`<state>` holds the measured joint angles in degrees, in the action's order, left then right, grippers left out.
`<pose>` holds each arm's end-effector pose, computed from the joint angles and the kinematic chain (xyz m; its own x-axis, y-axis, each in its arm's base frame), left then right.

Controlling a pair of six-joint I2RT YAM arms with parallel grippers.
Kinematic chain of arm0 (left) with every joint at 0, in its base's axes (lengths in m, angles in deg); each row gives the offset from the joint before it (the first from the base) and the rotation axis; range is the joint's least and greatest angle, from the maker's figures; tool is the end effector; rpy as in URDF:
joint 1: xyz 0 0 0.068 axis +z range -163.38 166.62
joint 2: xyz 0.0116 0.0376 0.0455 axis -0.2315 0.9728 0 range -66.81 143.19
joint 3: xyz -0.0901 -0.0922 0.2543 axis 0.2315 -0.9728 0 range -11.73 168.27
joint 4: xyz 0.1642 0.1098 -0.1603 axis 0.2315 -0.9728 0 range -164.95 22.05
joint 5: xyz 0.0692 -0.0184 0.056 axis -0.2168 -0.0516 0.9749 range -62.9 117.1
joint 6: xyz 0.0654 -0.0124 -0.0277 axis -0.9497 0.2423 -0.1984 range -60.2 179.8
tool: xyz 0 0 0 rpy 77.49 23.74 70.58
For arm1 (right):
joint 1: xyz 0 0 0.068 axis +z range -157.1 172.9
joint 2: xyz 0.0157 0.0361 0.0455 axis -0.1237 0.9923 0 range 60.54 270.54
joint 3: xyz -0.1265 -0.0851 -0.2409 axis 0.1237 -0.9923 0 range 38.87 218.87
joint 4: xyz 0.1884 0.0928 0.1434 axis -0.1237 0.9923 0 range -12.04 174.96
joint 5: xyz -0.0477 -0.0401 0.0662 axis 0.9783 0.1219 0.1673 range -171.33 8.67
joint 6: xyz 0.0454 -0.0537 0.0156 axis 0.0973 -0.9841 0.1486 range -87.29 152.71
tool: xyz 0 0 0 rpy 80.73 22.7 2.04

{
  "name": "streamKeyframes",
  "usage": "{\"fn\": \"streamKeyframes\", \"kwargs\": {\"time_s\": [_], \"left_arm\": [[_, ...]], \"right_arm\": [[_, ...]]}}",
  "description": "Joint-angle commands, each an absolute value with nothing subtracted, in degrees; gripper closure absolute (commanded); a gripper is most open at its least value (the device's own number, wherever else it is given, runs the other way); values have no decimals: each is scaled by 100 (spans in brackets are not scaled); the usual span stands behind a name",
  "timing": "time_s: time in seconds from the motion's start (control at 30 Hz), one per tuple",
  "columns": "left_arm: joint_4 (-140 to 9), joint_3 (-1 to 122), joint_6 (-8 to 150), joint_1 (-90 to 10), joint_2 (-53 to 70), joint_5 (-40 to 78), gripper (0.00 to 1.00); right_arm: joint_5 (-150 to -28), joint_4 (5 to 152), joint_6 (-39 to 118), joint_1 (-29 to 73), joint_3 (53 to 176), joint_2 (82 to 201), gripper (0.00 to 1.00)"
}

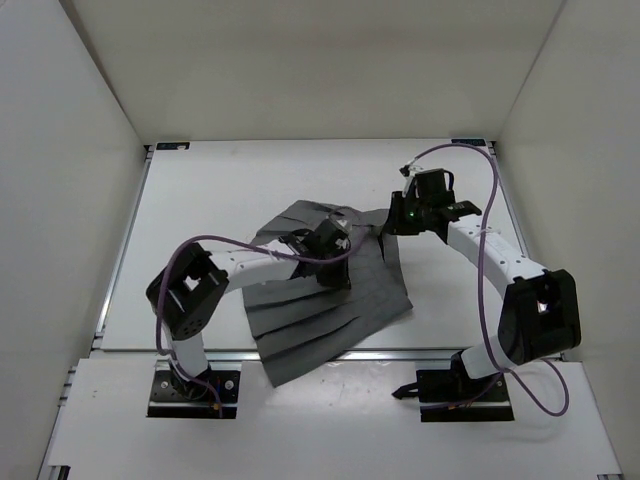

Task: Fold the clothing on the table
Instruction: Flatten the skirt out

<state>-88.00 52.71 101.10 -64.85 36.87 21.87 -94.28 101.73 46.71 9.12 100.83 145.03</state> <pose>0.2295 -0.2971 0.1640 -0.9356 0.1198 -0.3320 0.2536 0.8825 -0.3961 0.3102 0.1041 0.2579 -0.7754 0.0198 -0.6312 -0.2405 0.9149 0.3243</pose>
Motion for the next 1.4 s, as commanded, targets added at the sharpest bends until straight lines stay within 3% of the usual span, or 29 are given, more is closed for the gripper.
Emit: {"fn": "streamKeyframes", "kwargs": {"time_s": [0.0, 0.03, 0.13, 0.2, 0.23, 0.27, 0.33, 0.5, 0.7, 0.87, 1.17, 1.37], "left_arm": [[-8291, 5402, 10173, -5858, 3059, 1797, 82], [-8002, 5244, 10138, -5586, 2762, 1840, 68], [-7421, 5041, 9831, -4910, 2285, 2015, 42], [-7348, 5224, 9505, -4512, 2502, 2130, 41], [-7383, 5460, 9304, -4303, 2599, 2113, 51], [-7471, 5767, 9163, -4135, 2879, 2104, 66], [-7568, 6173, 8952, -4028, 3284, 2051, 82], [-7612, 7112, 8583, -4229, 4383, 1770, 95], [-8182, 7905, 8371, -4669, 5421, 1884, 100], [-8806, 8116, 8231, -4775, 5905, 2637, 100], [-9475, 8099, 8125, -4433, 5896, 3694, 100], [-9608, 7529, 8256, -4151, 5563, 3940, 100]], "right_arm": [[-9443, 9976, 4730, 767, 10180, 14202, 79], [-9443, 10019, 4721, 731, 10206, 14167, 79], [-9452, 10247, 4721, 704, 10242, 13939, 80], [-9504, 10441, 4686, 932, 10137, 13842, 87], [-9530, 10424, 4686, 1098, 10032, 13711, 88], [-9565, 10433, 4790, 1178, 9892, 13666, 96], [-9644, 10450, 4835, 1582, 9725, 13578, 100], [-9838, 10818, 4932, 2067, 9477, 13779, 100], [-9900, 10724, 5142, 2409, 9083, 14025, 100], [-9838, 10731, 5187, 2690, 8985, 14579, 100], [-9619, 10565, 5012, 2673, 9082, 15546, 100], [-8970, 10863, 4686, 2156, 9564, 15967, 100]]}}
